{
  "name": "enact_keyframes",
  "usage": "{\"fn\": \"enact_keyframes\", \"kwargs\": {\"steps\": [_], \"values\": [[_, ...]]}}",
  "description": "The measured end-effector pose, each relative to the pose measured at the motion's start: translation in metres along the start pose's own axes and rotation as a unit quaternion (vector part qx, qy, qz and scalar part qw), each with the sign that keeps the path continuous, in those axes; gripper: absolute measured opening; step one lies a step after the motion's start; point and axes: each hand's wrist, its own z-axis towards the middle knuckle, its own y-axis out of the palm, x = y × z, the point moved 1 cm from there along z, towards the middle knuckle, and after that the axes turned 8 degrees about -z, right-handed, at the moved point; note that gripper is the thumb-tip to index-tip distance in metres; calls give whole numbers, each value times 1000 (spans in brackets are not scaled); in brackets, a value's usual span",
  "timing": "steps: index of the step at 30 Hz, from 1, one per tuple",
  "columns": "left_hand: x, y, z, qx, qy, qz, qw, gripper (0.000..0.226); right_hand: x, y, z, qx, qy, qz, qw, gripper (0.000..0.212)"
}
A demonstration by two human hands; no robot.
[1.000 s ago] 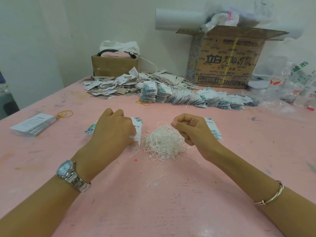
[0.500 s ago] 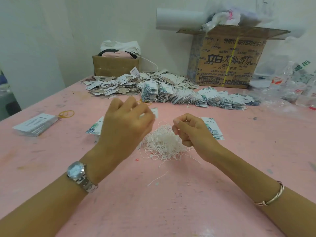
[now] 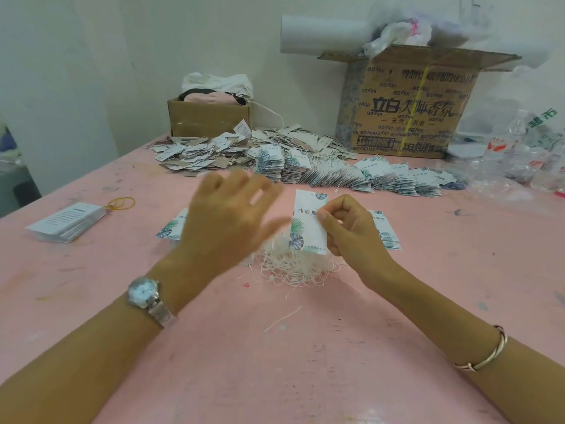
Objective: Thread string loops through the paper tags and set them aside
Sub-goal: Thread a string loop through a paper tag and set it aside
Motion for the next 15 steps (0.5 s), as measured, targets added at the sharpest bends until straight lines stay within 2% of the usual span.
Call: {"fn": "enact_keyframes", "kwargs": {"steps": [3, 6, 8, 10, 15], "values": [[-39, 2, -7, -120, -157, 56, 979, 50, 1, -1, 0, 2, 11, -19, 1000, 14], [-67, 10, -26, -270, -297, 116, 909, 68, 3, 2, 0, -6, 5, -24, 1000, 13], [-80, 18, -39, -343, -343, 115, 867, 70, 4, 3, -1, -14, 2, -28, 1000, 13], [-88, 26, -51, -364, -371, 75, 851, 64, 6, 4, -1, -21, 0, -32, 999, 13], [-94, 28, -56, -352, -403, 40, 844, 59, 8, 5, 0, -26, 3, -39, 999, 14]]}}
